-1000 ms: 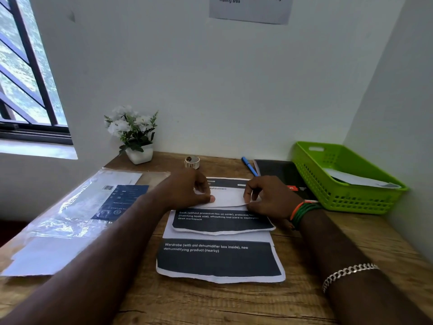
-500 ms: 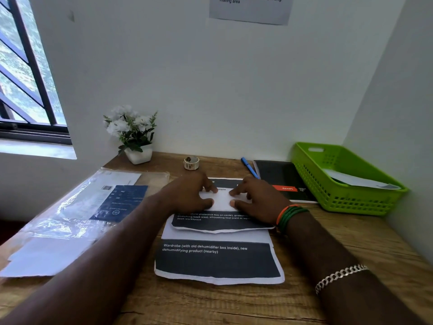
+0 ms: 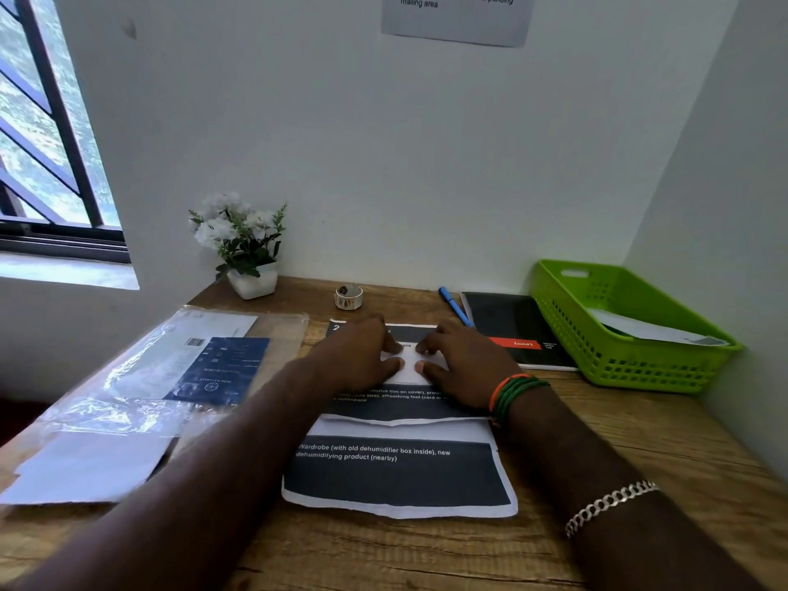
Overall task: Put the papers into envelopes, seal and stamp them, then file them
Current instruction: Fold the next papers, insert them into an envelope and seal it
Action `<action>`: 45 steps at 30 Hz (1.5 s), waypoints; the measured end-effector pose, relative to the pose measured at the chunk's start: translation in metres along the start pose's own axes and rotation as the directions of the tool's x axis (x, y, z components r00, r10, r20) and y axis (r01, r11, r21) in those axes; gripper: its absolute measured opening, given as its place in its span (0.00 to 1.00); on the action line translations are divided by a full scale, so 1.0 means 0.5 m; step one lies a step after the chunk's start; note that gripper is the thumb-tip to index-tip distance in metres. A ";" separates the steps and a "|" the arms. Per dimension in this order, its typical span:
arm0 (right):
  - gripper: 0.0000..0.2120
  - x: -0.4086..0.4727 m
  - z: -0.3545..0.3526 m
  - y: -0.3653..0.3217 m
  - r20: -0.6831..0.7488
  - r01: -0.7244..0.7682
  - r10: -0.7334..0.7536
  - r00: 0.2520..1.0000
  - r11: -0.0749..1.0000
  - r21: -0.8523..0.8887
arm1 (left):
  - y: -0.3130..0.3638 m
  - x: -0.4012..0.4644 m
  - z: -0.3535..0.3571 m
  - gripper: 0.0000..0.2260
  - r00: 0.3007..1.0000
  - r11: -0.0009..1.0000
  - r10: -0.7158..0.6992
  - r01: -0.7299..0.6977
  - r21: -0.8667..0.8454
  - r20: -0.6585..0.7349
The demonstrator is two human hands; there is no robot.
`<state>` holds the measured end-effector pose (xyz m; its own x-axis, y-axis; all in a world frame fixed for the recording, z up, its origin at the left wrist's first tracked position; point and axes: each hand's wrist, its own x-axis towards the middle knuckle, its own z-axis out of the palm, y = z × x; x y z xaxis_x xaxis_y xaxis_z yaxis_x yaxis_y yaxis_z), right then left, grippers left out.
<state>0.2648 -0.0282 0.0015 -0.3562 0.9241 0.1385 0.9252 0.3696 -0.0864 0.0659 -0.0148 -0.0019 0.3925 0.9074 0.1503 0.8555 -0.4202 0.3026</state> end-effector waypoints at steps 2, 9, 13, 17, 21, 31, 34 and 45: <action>0.18 -0.003 0.002 0.001 -0.015 -0.004 0.004 1.000 1.000 0.003 | -0.005 -0.002 -0.009 0.16 0.997 0.996 -0.082 0.082 -0.026 -0.010; 0.17 -0.006 0.001 0.000 -0.014 -0.010 0.010 1.000 1.000 0.016 | -0.040 -0.012 -0.035 0.15 0.946 0.947 -0.319 0.320 0.017 -0.056; 0.18 -0.006 -0.002 -0.002 0.004 -0.017 0.017 1.000 1.000 0.013 | -0.029 -0.023 -0.043 0.21 0.934 0.933 -0.339 0.349 0.090 -0.114; 0.18 -0.004 0.000 -0.004 0.011 -0.026 0.026 1.000 1.000 0.011 | -0.004 -0.030 -0.032 0.21 0.952 0.940 -0.276 0.296 0.168 -0.130; 0.19 -0.005 0.009 -0.011 0.025 -0.020 0.021 0.999 0.999 -0.039 | 0.018 -0.027 -0.017 0.19 0.979 0.967 -0.173 0.189 0.170 -0.107; 0.19 -0.008 -0.005 -0.019 0.007 -0.112 0.113 0.994 0.990 -0.090 | 0.003 -0.017 -0.017 0.20 0.984 0.985 -0.172 0.171 -0.020 -0.045; 0.17 -0.012 -0.020 -0.002 -0.018 -0.212 0.211 0.977 0.971 -0.112 | -0.007 -0.017 -0.019 0.19 0.983 0.983 -0.179 0.177 -0.040 -0.048; 0.14 -0.010 -0.007 0.045 -0.225 -0.305 0.281 0.933 0.949 -0.082 | -0.024 -0.005 -0.007 0.18 0.982 0.983 -0.179 0.176 -0.048 -0.065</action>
<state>0.2879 -0.0250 0.0022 -0.0429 0.9441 0.3268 0.9972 0.0604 -0.0435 0.0534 -0.0118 -0.0028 0.2107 0.9653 0.1543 0.8941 -0.2541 0.3688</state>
